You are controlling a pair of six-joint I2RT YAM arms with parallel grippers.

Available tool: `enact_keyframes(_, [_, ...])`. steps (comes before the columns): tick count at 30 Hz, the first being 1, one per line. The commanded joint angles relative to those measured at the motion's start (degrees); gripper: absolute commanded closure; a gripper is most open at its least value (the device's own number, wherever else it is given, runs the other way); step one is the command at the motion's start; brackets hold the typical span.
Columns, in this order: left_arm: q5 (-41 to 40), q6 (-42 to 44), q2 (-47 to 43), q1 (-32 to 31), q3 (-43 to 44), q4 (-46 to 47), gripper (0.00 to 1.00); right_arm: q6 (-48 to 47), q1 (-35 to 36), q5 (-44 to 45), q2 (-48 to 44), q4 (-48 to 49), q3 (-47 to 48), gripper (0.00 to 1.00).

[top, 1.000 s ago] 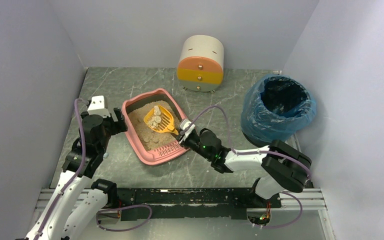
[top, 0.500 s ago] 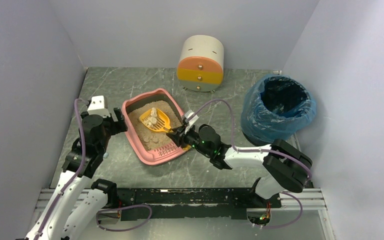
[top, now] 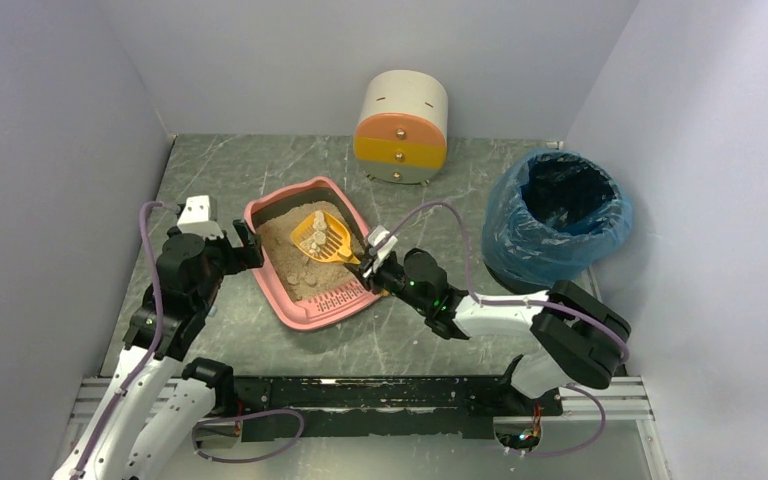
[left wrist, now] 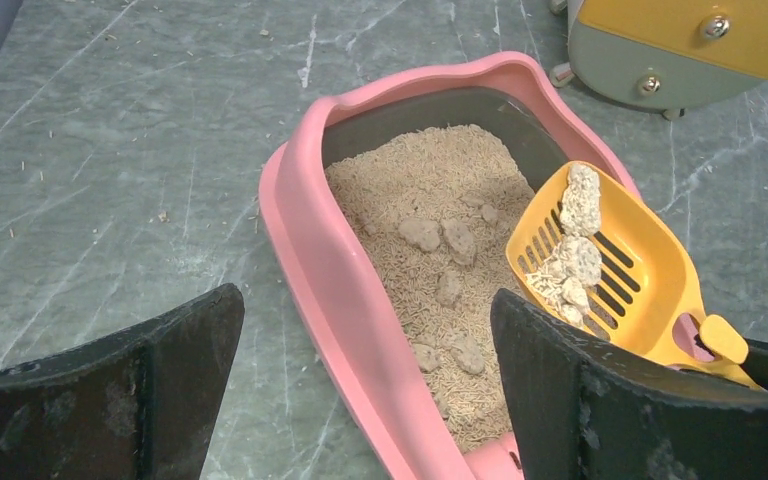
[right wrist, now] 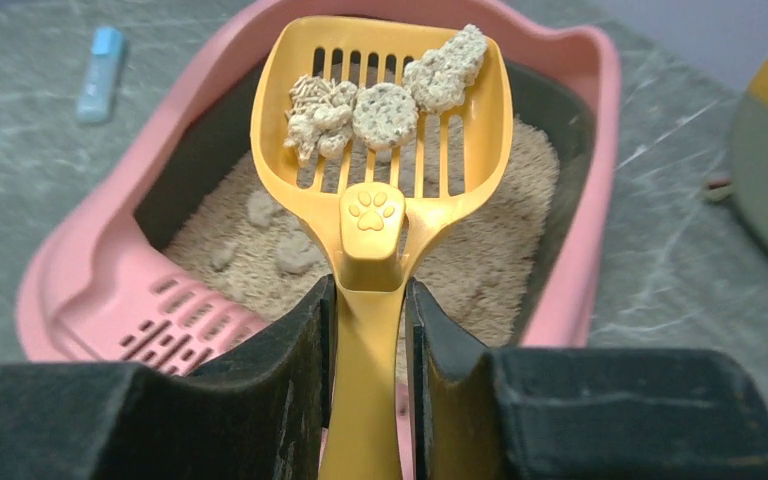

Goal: Clean the litter box

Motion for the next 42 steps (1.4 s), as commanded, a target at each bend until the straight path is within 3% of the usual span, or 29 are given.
enact_keyframes(1, [1.4,1.0,-0.5,-0.3,0.4,0.2,0.02,-14.0,0.7,4.8,-3.6,7.4,-3.2,1.00])
enact_keyframes(5, [-1.1,4.2,-0.4,-0.3,0.9,0.8,0.02,-21.1,0.7,2.7,-3.8,14.3,-6.6,1.00])
enact_keyframes(7, [-1.3,5.6,-0.2,-0.3,0.4,1.2,0.02,-26.5,2.3,4.5,-3.0,13.3,-5.7,1.00])
enact_keyframes(12, [-3.3,6.4,-0.8,-0.3,0.0,-0.2,0.02,-29.0,3.4,6.0,-3.4,5.2,-1.4,1.00])
enact_keyframes(15, [-4.0,5.9,-2.2,-0.3,-1.3,1.0,0.02,-27.8,3.6,8.2,-4.1,9.5,-3.6,1.00])
enact_keyframes(19, [-5.0,6.1,-2.2,-0.3,-1.3,0.9,0.02,-23.7,2.9,12.9,-3.6,4.7,-1.1,1.00])
enact_keyframes(23, [-4.8,6.5,-1.2,-0.3,-1.0,0.6,0.02,-14.5,0.8,4.9,-4.1,2.0,-0.2,1.00])
enact_keyframes(26, [-4.7,6.6,-0.8,-0.3,-1.0,1.0,0.02,-15.4,4.5,9.6,-1.7,0.1,1.6,1.00])
enact_keyframes(30, [-4.9,6.7,-0.9,-0.3,-1.0,0.2,0.02,-3.6,-2.4,0.8,-2.4,-1.7,2.3,1.00])
enact_keyframes(34, [-5.5,6.5,-1.9,-0.3,-1.5,1.0,0.02,-10.4,2.5,5.0,-0.3,-7.0,5.8,1.00])
enact_keyframes(36, [-5.6,6.3,-2.1,-0.3,-1.7,1.4,0.02,-8.5,1.2,6.1,-0.8,-5.9,4.7,1.00])
enact_keyframes(38, [-5.5,6.4,-1.7,-0.3,-1.5,1.1,0.02,-4.4,-2.8,1.6,-2.0,-4.6,3.6,1.00])
enact_keyframes(42, [-5.0,6.4,-0.7,-0.3,-1.3,0.9,0.02,-10.2,-0.2,3.7,-1.0,-8.1,5.6,1.00])
